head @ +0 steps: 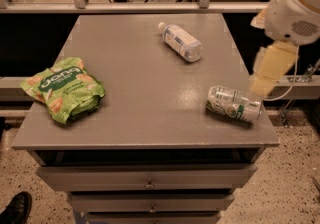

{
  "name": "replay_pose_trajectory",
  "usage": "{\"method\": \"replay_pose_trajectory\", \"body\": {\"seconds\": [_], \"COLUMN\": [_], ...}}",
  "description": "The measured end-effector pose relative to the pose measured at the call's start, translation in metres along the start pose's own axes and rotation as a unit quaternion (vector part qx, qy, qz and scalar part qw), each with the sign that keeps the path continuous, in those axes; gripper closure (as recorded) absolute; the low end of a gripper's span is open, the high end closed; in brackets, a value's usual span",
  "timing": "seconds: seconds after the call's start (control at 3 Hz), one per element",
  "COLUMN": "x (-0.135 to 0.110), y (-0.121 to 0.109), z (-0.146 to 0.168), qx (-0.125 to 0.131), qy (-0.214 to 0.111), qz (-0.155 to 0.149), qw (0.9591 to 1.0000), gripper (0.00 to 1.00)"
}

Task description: Place blue plastic bottle upright

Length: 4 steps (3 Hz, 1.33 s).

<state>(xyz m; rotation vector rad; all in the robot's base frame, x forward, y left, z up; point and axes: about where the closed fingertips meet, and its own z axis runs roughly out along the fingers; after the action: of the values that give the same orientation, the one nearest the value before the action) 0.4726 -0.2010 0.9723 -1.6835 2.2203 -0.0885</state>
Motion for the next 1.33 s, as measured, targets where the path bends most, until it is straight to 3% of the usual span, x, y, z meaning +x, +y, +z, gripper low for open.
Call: {"method": "replay_pose_trajectory", "body": {"seconds": [0.67, 1.0, 1.33], "x": [-0.086, -0.114, -0.132], "y": [-0.113, -0.151, -0.189], "z": [0.072, 0.096, 0.140], "qx": [0.018, 0.022, 0.011], "qy": [-0.045, -0.056, -0.045], "qz": [0.058, 0.104, 0.185], "qw": [0.9971, 0.9928, 0.9817], "gripper": [0.00, 0.00, 0.00]}}
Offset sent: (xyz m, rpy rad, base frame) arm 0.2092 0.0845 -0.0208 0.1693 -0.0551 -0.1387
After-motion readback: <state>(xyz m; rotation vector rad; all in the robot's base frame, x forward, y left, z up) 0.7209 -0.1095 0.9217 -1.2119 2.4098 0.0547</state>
